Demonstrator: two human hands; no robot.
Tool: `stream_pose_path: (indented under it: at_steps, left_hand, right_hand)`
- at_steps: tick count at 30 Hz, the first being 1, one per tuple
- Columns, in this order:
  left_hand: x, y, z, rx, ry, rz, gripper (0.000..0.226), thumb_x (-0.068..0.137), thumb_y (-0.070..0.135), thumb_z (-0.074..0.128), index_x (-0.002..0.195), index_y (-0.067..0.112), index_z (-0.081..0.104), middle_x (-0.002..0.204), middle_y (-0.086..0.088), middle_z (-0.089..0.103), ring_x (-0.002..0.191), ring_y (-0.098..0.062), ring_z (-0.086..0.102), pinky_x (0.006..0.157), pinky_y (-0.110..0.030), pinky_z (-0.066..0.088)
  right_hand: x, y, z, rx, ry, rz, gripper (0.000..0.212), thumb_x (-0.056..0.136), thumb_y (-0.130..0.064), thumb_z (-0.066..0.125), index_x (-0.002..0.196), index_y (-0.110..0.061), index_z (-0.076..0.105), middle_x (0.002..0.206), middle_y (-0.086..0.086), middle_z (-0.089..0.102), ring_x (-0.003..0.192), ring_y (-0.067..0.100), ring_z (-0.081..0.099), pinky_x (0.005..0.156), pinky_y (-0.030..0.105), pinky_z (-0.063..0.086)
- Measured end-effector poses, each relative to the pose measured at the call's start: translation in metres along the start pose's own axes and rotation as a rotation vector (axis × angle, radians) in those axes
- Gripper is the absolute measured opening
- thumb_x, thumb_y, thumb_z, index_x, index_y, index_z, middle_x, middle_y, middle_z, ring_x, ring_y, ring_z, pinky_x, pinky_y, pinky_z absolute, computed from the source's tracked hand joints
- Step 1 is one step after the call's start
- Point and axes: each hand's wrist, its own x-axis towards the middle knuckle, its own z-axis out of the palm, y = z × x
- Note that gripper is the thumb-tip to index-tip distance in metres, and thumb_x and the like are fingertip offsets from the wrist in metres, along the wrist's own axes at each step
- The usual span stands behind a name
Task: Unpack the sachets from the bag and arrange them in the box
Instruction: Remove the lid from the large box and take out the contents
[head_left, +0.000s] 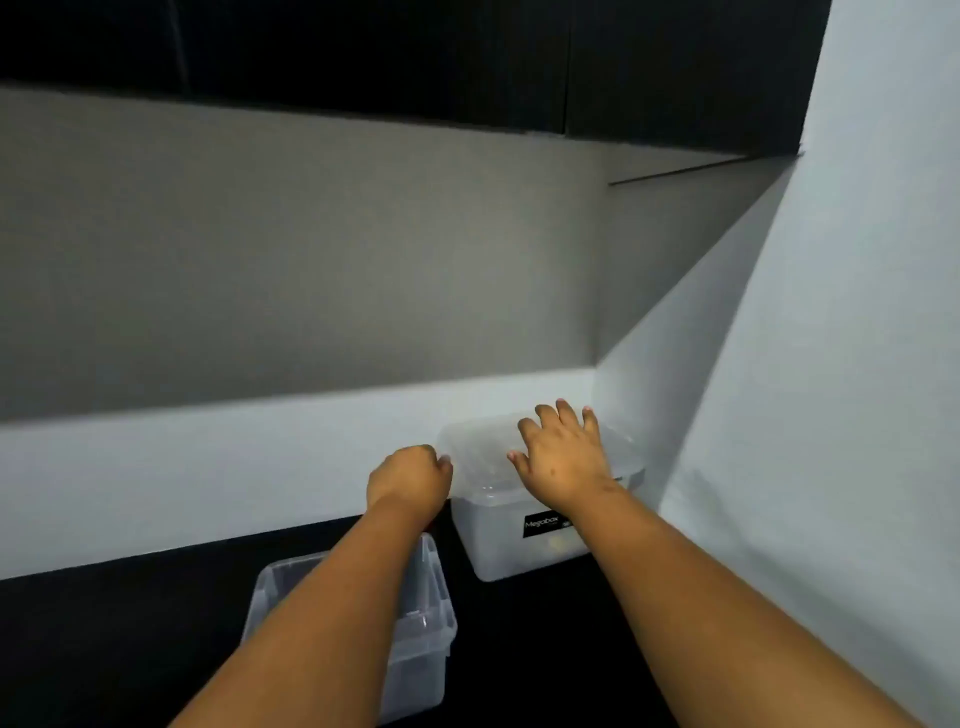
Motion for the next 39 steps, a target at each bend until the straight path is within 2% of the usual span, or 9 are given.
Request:
stream_pose_path:
  at_steps: [3, 7, 9, 13, 16, 19, 23, 30, 39]
  left_hand:
    - [0.022, 0.017, 0.040, -0.230, -0.056, -0.117, 0.034, 0.098, 0.035, 0.041, 0.090, 0.008, 0.059, 0.097, -0.012, 0.065, 0.082, -0.025, 0.057, 0.069, -0.031, 0.046]
    - [0.043, 0.038, 0.082, -0.440, -0.033, -0.294, 0.048, 0.096, 0.038, 0.048, 0.131, 0.006, 0.047, 0.129, -0.019, 0.049, 0.115, -0.035, 0.051, 0.091, -0.038, 0.047]
    - [0.050, 0.043, 0.094, -0.507, -0.035, -0.389, 0.058, 0.094, 0.043, 0.049, 0.140, 0.010, 0.036, 0.134, -0.020, 0.041, 0.120, -0.038, 0.047, 0.095, -0.043, 0.047]
    - [0.062, 0.047, 0.112, -0.582, -0.058, -0.476, 0.066, 0.092, 0.044, 0.055, 0.144, 0.014, 0.028, 0.137, -0.020, 0.043, 0.120, -0.039, 0.049, 0.094, -0.042, 0.048]
    - [0.063, 0.048, 0.119, -0.659, -0.021, -0.498, 0.065, 0.092, 0.032, 0.059, 0.146, 0.013, 0.027, 0.138, -0.016, 0.047, 0.119, -0.035, 0.051, 0.085, -0.033, 0.044]
    - [0.059, 0.046, 0.121, -0.700, 0.032, -0.494, 0.063, 0.090, 0.029, 0.061, 0.144, 0.015, 0.033, 0.136, -0.012, 0.051, 0.118, -0.032, 0.053, 0.091, -0.034, 0.046]
    - [0.047, 0.042, 0.120, -0.653, 0.062, -0.468, 0.063, 0.089, 0.033, 0.061, 0.145, 0.016, 0.038, 0.141, -0.010, 0.049, 0.122, -0.029, 0.051, 0.099, -0.033, 0.044]
    - [0.011, 0.045, 0.109, -0.564, 0.032, -0.386, 0.063, 0.091, 0.036, 0.059, 0.146, 0.014, 0.037, 0.139, -0.012, 0.052, 0.119, -0.027, 0.055, 0.085, -0.025, 0.041]
    - [-0.036, 0.045, 0.090, -0.506, -0.056, -0.258, 0.062, 0.093, 0.037, 0.056, 0.147, 0.012, 0.036, 0.135, -0.013, 0.055, 0.120, -0.028, 0.054, 0.086, -0.026, 0.041]
  right_hand:
    - [0.014, 0.036, 0.034, 0.010, -0.047, 0.013, 0.045, 0.096, -0.046, 0.040, 0.131, -0.019, 0.052, 0.135, 0.006, 0.050, 0.127, 0.028, 0.040, 0.106, 0.048, 0.029]
    - [0.032, 0.074, 0.073, 0.116, -0.096, -0.016, 0.050, 0.094, -0.052, 0.042, 0.130, -0.019, 0.053, 0.133, 0.006, 0.052, 0.124, 0.027, 0.043, 0.100, 0.043, 0.034]
    - [0.041, 0.088, 0.087, 0.161, -0.112, -0.080, 0.058, 0.091, -0.061, 0.042, 0.132, -0.021, 0.053, 0.138, 0.005, 0.049, 0.128, 0.027, 0.041, 0.105, 0.044, 0.032]
    - [0.045, 0.106, 0.123, 0.249, -0.139, -0.204, 0.062, 0.088, -0.067, 0.040, 0.133, -0.027, 0.053, 0.142, 0.002, 0.047, 0.134, 0.023, 0.037, 0.116, 0.047, 0.019]
    - [0.039, 0.109, 0.143, 0.350, -0.035, -0.210, 0.068, 0.082, -0.071, 0.029, 0.127, -0.029, 0.060, 0.136, 0.003, 0.054, 0.129, 0.024, 0.045, 0.114, 0.044, 0.026]
    - [0.035, 0.112, 0.159, 0.422, 0.075, -0.205, 0.059, 0.081, -0.065, 0.041, 0.120, -0.029, 0.065, 0.126, 0.004, 0.061, 0.118, 0.028, 0.054, 0.107, 0.044, 0.036]
    - [0.026, 0.117, 0.165, 0.498, 0.116, -0.187, 0.054, 0.080, -0.064, 0.045, 0.118, -0.032, 0.066, 0.117, 0.002, 0.061, 0.109, 0.026, 0.054, 0.100, 0.039, 0.038]
    - [-0.005, 0.124, 0.154, 0.516, 0.124, -0.204, 0.057, 0.081, -0.066, 0.044, 0.121, -0.032, 0.065, 0.110, -0.003, 0.057, 0.105, 0.020, 0.050, 0.098, 0.036, 0.037]
    - [-0.066, 0.119, 0.121, 0.511, 0.104, -0.121, 0.057, 0.080, -0.066, 0.044, 0.121, -0.032, 0.065, 0.111, -0.005, 0.055, 0.109, 0.019, 0.047, 0.103, 0.034, 0.030]
